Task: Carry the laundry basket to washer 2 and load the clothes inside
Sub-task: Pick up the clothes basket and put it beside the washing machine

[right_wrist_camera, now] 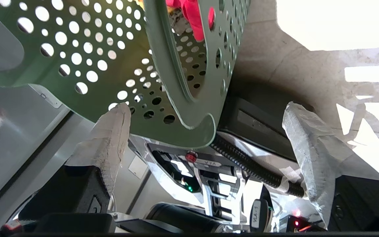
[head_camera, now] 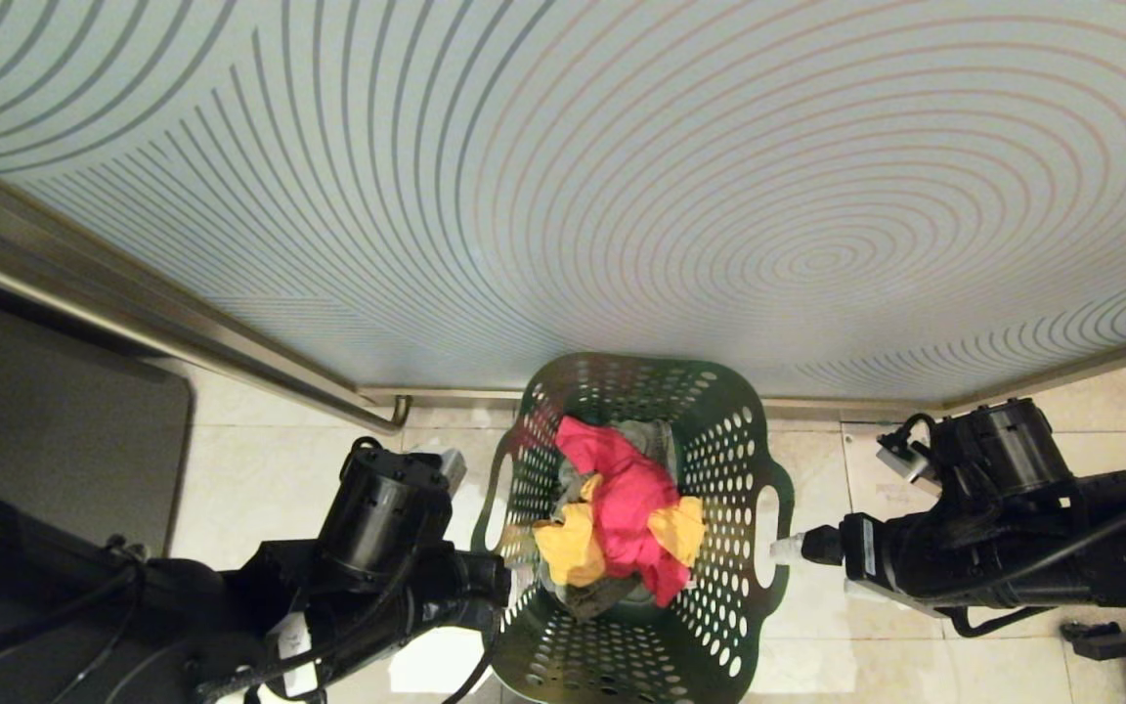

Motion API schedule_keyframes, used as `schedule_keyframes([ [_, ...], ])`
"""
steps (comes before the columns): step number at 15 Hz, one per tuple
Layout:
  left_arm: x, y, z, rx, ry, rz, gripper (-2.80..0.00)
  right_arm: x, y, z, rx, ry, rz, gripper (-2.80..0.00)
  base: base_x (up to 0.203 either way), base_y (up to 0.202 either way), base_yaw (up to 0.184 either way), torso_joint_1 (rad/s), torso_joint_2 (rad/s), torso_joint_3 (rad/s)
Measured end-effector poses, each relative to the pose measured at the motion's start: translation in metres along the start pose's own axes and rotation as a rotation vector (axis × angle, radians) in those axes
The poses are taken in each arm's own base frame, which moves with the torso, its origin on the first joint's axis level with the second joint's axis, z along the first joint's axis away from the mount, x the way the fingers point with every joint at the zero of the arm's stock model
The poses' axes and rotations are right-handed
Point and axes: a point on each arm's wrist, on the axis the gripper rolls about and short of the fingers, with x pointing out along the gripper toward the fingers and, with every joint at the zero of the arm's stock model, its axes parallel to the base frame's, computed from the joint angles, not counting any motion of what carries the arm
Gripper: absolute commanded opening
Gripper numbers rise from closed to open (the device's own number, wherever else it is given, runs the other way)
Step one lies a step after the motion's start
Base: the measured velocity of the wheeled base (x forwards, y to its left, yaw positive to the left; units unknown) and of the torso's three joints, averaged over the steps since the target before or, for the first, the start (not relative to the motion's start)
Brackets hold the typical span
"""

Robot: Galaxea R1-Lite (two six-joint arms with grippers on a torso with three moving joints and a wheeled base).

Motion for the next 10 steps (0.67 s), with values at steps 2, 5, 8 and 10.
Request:
schedule_keyframes([
  [2,0.006,-0.002,-0.002,-0.002,-0.012,0.013,0.0,-0.001,0.0,-0.001,0.0,0.0,0.0,0.0,0.0,0.0,0.0,0.0,0.0,0.0],
  [5,0.025,-0.005,-0.005,-0.007,-0.062,0.029,0.0,-0.001,0.001,0.0,-0.005,-0.006,0.004,0.0,0.0,0.0,0.0,0.0,0.0,0.0],
  [8,0.041,-0.008,-0.008,0.01,-0.1,0.044,0.0,0.0,0.0,0.001,-0.003,-0.004,0.0,0.0,0.0,0.0,0.0,0.0,0.0,0.0],
  [10,0.047,-0.01,-0.009,0.009,-0.113,0.042,0.0,0.001,0.0,0.001,-0.002,-0.003,0.0,0.0,0.0,0.0,0.0,0.0,0.0,0.0],
])
